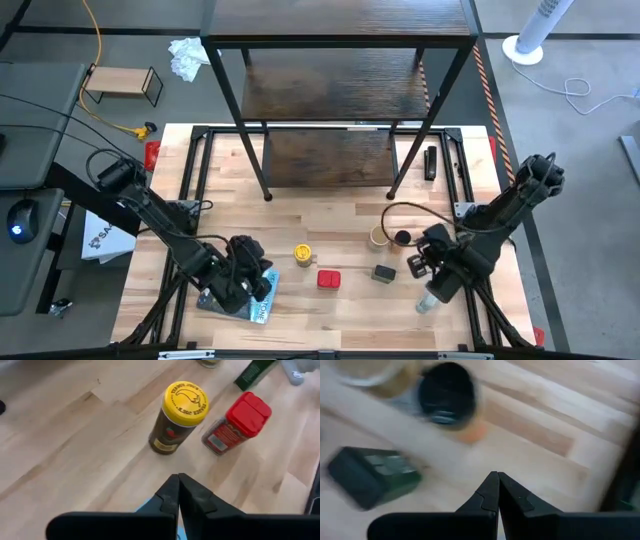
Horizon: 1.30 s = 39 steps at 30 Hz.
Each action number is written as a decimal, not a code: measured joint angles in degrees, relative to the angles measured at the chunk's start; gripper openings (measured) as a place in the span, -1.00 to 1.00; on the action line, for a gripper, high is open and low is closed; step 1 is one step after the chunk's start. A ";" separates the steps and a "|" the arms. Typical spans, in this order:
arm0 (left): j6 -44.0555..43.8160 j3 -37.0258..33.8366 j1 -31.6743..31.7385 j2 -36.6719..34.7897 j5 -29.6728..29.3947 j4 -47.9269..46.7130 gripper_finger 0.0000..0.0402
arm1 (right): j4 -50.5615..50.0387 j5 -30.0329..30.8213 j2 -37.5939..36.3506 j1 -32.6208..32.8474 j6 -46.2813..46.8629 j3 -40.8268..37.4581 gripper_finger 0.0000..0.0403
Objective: Shelf spices
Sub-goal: Adjust the seasoning bottles and cans
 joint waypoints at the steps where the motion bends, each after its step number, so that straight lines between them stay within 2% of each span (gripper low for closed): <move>1: 0.36 0.00 -0.19 0.11 -0.13 0.83 -0.99 | 1.08 0.33 -0.45 -0.31 -1.72 0.01 -1.00; 4: 5.17 0.00 -1.04 0.12 0.73 5.10 -0.99 | 1.64 -0.37 -1.02 -0.30 -4.31 0.01 -1.00; 11: 21.03 0.00 -1.31 -1.34 7.92 18.35 -0.99 | 2.74 -1.75 -1.19 1.28 -5.56 0.01 -1.00; 14: 23.11 0.00 0.09 -1.69 9.22 19.48 -0.97 | 3.87 -1.83 -1.19 1.72 -5.57 0.01 -1.00; 20: 29.57 0.00 6.19 -1.69 17.00 20.94 -0.76 | 4.82 -1.88 -1.19 1.87 -5.57 0.01 -1.00; 23: 35.82 0.09 9.46 -1.69 19.87 24.88 -0.63 | 5.67 -1.88 -1.19 1.88 -6.02 0.01 -1.00; 28: 48.32 2.57 14.38 -1.67 25.49 25.37 -0.48 | 7.43 -1.88 -1.17 1.89 -8.85 0.01 -1.00; 31: 56.20 4.92 16.72 -1.65 27.23 24.02 -0.57 | 7.28 -1.84 -1.17 1.89 -9.22 0.01 -1.00; 35: 57.88 7.90 20.33 -0.01 25.04 22.33 -0.94 | 7.45 -0.65 -1.17 1.89 -9.20 0.01 -1.00; 39: 60.56 11.51 22.74 4.51 24.55 21.68 -0.99 | 7.68 0.36 -1.17 1.89 -8.15 0.01 -1.00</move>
